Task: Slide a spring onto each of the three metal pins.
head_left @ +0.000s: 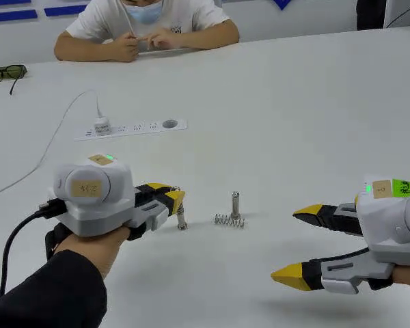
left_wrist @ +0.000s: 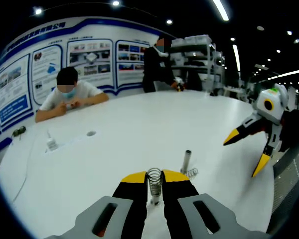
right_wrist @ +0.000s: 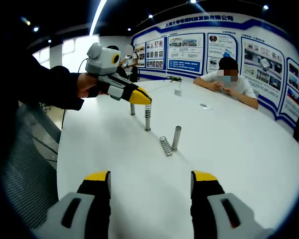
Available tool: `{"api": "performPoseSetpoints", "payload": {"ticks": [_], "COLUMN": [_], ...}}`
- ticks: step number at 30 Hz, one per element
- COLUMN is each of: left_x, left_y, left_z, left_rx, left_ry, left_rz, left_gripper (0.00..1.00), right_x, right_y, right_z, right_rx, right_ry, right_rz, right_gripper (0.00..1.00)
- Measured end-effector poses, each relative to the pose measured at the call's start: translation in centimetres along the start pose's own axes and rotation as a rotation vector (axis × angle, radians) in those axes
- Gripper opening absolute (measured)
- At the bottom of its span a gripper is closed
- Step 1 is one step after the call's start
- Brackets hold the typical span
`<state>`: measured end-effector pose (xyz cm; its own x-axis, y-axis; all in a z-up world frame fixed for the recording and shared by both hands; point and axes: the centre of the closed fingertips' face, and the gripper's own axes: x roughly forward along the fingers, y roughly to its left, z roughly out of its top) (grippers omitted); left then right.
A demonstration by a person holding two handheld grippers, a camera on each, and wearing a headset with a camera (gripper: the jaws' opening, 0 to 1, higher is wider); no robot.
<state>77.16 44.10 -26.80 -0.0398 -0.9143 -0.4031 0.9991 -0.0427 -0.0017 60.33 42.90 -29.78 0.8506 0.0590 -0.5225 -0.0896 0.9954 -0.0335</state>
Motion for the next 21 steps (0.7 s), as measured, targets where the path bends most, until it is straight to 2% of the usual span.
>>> {"api": "performPoseSetpoints", "payload": {"ticks": [10,21], "left_x": [0.1,0.4], "left_y": [-0.3,-0.3], "left_z": [-0.4,-1.4], "left_rx": [-0.002,0.002], "left_ry": [0.009,0.034], "left_rz": [0.001,0.004], "left_gripper": [0.11,0.10], "right_x": [0.0,0.1], "right_y": [-0.1,-0.1], "right_z": [-0.1,-0.3], "right_rx": [0.004,0.004], "right_ry": [0.001,0.003], "right_rz": [-0.001,0.001], "right_gripper": [0.66,0.66]}}
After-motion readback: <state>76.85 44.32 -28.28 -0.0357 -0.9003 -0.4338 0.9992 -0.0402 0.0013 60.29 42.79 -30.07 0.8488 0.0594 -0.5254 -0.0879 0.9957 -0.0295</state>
